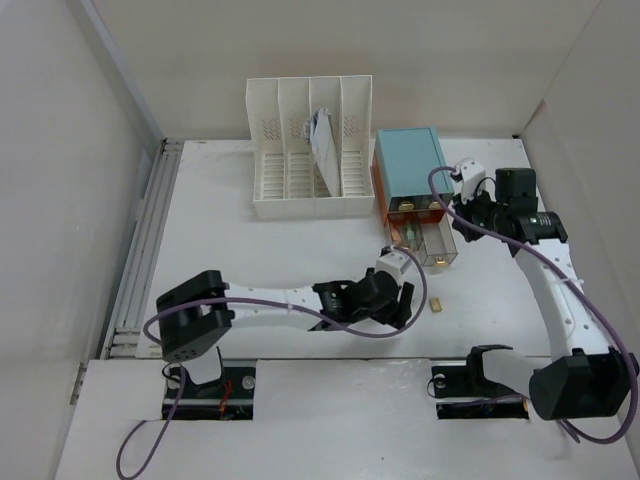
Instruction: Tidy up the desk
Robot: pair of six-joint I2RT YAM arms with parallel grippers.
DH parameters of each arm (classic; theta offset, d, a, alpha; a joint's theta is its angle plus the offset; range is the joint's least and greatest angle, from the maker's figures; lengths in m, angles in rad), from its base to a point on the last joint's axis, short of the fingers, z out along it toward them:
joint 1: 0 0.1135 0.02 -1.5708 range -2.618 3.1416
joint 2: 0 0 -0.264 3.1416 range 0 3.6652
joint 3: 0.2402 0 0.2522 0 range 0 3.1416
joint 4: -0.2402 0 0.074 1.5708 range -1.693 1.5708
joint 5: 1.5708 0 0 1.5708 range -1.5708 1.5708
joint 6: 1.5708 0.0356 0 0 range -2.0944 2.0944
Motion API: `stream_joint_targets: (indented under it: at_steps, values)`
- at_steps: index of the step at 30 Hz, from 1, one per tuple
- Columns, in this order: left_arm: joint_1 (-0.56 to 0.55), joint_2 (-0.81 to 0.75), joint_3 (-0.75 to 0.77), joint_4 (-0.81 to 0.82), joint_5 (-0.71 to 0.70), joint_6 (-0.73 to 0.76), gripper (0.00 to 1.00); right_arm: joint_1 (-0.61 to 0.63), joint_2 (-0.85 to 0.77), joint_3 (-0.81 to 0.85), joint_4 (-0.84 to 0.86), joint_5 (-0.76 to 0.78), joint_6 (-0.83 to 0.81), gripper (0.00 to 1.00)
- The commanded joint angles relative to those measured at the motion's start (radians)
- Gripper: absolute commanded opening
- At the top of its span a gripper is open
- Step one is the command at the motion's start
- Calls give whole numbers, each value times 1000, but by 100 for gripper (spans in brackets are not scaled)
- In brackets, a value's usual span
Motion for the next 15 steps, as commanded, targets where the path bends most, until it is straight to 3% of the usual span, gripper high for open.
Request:
stream_joint_targets:
  at_steps: [1, 7, 15]
  values:
    - [-35, 57, 78, 42, -78, -57, 58, -33, 24, 45, -17, 36, 153, 0]
    - [-46, 218, 175, -55, -206, -22, 58, -43, 3, 36, 32, -18, 216, 0]
    - [-15, 335, 268, -110, -237, 66, 57, -52, -17, -2, 32, -67, 226, 0]
